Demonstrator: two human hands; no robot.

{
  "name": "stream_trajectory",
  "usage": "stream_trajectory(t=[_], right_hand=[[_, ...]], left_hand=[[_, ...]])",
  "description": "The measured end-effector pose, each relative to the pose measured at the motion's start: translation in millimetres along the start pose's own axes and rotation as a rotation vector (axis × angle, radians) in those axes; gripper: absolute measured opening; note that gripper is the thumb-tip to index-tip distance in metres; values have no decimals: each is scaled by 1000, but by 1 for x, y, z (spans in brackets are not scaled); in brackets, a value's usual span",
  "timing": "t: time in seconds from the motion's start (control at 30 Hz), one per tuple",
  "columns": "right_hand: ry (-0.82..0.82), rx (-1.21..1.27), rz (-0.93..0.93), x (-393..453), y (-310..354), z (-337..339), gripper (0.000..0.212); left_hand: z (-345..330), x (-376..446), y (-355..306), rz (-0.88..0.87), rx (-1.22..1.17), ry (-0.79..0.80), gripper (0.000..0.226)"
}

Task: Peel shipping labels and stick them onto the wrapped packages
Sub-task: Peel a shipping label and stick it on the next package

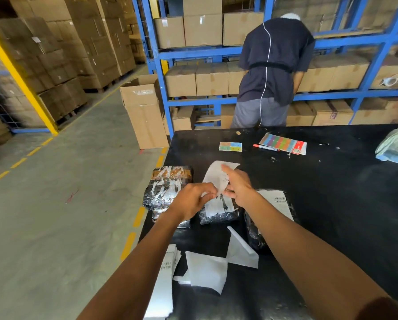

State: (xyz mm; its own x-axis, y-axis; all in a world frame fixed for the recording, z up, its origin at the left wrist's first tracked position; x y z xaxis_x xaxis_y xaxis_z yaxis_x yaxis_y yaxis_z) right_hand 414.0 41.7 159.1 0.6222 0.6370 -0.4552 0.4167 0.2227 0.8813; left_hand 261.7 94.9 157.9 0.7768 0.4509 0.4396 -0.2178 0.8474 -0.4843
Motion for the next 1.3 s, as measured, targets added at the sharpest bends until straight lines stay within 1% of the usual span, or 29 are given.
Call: stream_trajectory(t=[0.03, 0.1, 0.17, 0.23, 0.27, 0.3, 0.4, 0.47, 0.5, 0.57, 0.63, 0.67, 0.73, 0.8, 0.87, 0.9, 0.93, 0.97, 1.0, 1.07, 1.1, 1.13, 1.2, 1.23, 1.3], right_hand=[[-22, -22, 35, 3, 0, 1, 16], [-52, -10, 72, 9, -2, 4, 22], [-89, 9, 104, 11, -2, 7, 26], [-106, -4, 135, 13, -1, 13, 30], [-89, -6, 134, 13, 0, 16, 33], [-44, -11, 116, 13, 0, 18, 34], [149, -110, 80, 12, 1, 19, 35], [253, -171, 90, 8, 2, 19, 34], [291, -188, 90, 6, 2, 19, 33], [339, -221, 88, 4, 2, 20, 31], [339, -246, 97, 3, 3, 24, 31], [323, -259, 107, 4, 3, 26, 32], [257, -303, 149, 3, 3, 27, 33], [108, -363, 251, 8, 3, 27, 37], [-101, -346, 328, 14, 5, 33, 57], [-146, -302, 324, 16, 6, 35, 68], [-137, -269, 322, 16, 7, 35, 73], [-82, -273, 344, 15, 8, 34, 70], [13, -324, 386, 14, 8, 31, 64], [241, -494, 434, 9, 6, 23, 54], [337, -590, 444, 6, 3, 21, 50], [385, -681, 466, 8, -1, 20, 45], [358, -786, 535, 13, -7, 19, 29], [319, -772, 555, 14, -9, 19, 25], [212, -706, 581, 14, -7, 18, 24]], left_hand=[[-2, -1, 2, -13, 44, 9, 22], [-4, -3, 5, -10, 77, 6, 31], [-1, -4, 6, 30, 79, 6, 37], [3, -5, 6, 122, 28, 26, 40], [5, -6, 7, 196, -29, 17, 42], [7, -6, 8, 269, -80, -31, 42], [11, -2, 13, 478, -217, -235, 39], [9, 2, 14, 667, -460, -309, 36], [7, 4, 14, 743, -590, -332, 31], [4, 7, 13, 812, -758, -349, 15], [2, 9, 10, 851, -780, -361, 3], [1, 8, 10, 865, -756, -375, 3], [-2, 9, 11, 873, -687, -389, 3], [-4, 11, 15, 856, -571, -397, 6], [-4, 14, 19, 816, -425, -393, 9], [-2, 15, 18, 782, -362, -373, 10], [0, 17, 17, 732, -300, -328, 12], [1, 19, 15, 663, -242, -255, 14], [0, 20, 13, 585, -181, -168, 16], [1, 22, 9, 459, -76, -38, 16], [1, 23, 8, 422, -48, -10, 15], [2, 23, 8, 404, -31, 4, 14], [5, 24, 8, 387, 4, -7, 13], [6, 25, 8, 365, 38, -40, 16], [5, 24, 10, 307, 140, -164, 34]])
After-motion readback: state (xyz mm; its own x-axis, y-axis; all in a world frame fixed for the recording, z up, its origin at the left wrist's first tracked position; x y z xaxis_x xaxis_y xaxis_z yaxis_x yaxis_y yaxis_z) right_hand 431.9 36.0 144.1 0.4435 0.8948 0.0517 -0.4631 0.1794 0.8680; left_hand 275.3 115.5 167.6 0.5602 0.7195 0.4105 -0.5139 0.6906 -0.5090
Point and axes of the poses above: each hand's wrist, its own x-axis towards the middle knuckle, its own z-axis out of the back of the hand, y = z × x, the point moved 3 cm from there along x, towards the middle knuckle, and after that the axes turned 7 degrees about -y, right-handed, at the moved point
